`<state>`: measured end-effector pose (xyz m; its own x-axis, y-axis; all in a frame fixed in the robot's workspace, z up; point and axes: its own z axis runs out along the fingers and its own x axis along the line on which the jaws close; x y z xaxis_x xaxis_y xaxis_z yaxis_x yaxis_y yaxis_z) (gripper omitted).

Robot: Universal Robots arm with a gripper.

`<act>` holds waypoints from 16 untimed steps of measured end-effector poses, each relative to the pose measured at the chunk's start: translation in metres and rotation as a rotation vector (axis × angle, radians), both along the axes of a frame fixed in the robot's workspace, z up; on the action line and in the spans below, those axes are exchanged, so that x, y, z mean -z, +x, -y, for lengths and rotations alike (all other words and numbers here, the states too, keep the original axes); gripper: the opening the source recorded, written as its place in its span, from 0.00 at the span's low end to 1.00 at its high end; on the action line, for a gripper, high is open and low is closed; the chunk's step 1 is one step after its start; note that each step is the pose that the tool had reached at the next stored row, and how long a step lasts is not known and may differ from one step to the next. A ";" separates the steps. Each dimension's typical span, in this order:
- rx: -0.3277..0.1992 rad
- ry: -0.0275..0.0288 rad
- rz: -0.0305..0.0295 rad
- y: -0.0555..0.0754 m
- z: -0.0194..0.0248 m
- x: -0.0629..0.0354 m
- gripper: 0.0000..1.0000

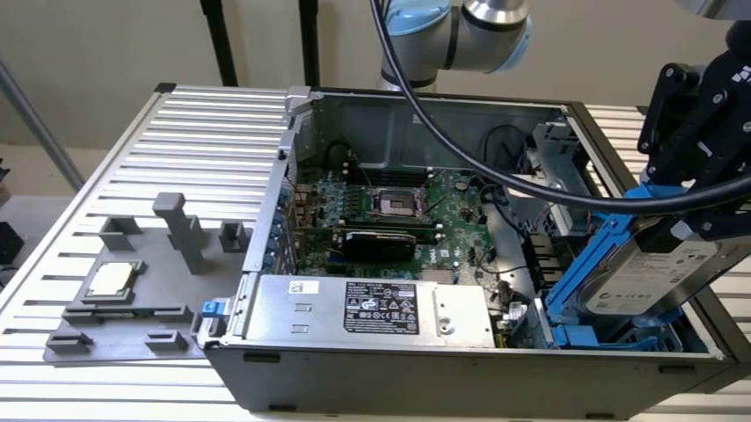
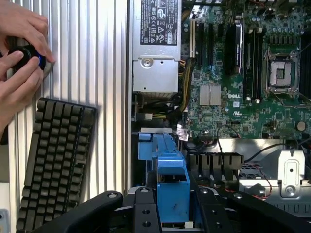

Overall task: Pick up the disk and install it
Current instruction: 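Insert the disk into the insertion slot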

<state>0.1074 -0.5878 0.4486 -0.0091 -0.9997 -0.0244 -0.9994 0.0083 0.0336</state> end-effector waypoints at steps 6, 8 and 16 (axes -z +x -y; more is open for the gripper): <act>0.000 0.0000 -0.0002 0.000 -0.0019 0.0010 0.33; 0.000 0.0002 -0.0002 0.001 -0.0024 0.0015 0.33; -0.002 0.0010 -0.0007 0.002 -0.0025 0.0053 0.33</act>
